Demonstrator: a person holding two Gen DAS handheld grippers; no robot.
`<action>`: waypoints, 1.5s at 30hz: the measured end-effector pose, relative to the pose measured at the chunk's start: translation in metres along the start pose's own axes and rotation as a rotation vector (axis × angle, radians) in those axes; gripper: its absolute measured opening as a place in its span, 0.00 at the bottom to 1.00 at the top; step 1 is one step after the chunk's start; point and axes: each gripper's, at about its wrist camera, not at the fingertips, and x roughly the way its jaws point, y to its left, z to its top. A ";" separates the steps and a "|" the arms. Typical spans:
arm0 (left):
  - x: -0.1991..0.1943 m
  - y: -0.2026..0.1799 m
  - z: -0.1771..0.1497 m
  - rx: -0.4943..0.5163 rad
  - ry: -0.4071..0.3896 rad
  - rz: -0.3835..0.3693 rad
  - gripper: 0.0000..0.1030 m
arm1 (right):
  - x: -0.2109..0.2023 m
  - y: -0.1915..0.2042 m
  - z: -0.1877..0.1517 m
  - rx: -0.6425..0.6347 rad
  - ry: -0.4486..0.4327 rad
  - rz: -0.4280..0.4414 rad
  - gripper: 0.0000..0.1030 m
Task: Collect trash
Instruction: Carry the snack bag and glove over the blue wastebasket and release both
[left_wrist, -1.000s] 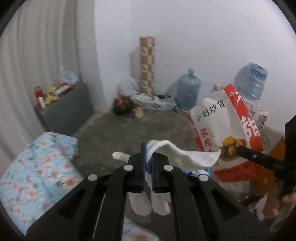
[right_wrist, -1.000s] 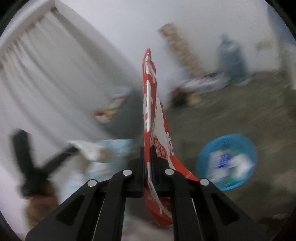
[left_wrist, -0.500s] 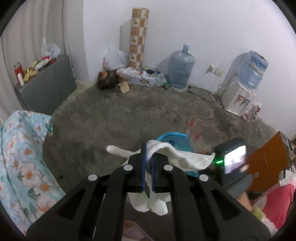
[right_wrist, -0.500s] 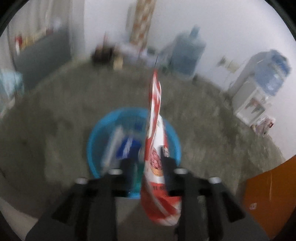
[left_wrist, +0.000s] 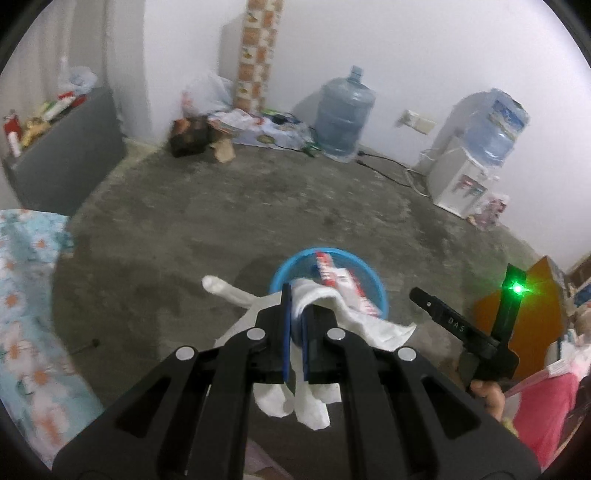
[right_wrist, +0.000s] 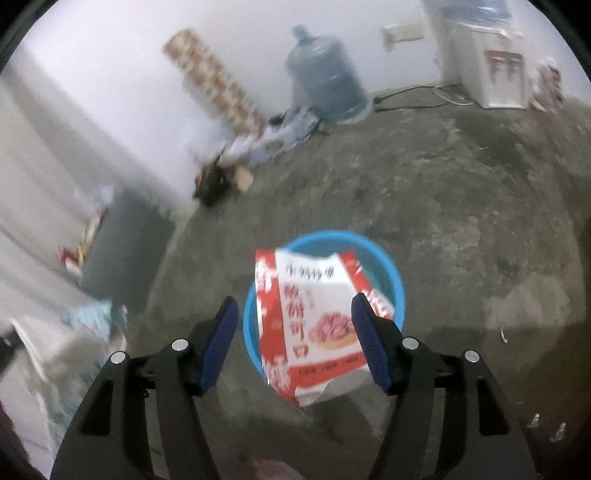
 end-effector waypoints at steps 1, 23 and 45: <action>0.005 -0.007 0.003 0.003 0.005 -0.013 0.03 | -0.002 -0.003 0.001 0.010 -0.007 0.005 0.60; 0.032 -0.020 0.017 -0.062 0.076 -0.091 0.50 | 0.019 -0.010 -0.001 -0.002 0.033 0.003 0.53; -0.170 0.119 -0.093 -0.293 -0.101 0.036 0.50 | 0.236 -0.003 -0.040 0.083 0.534 -0.028 0.89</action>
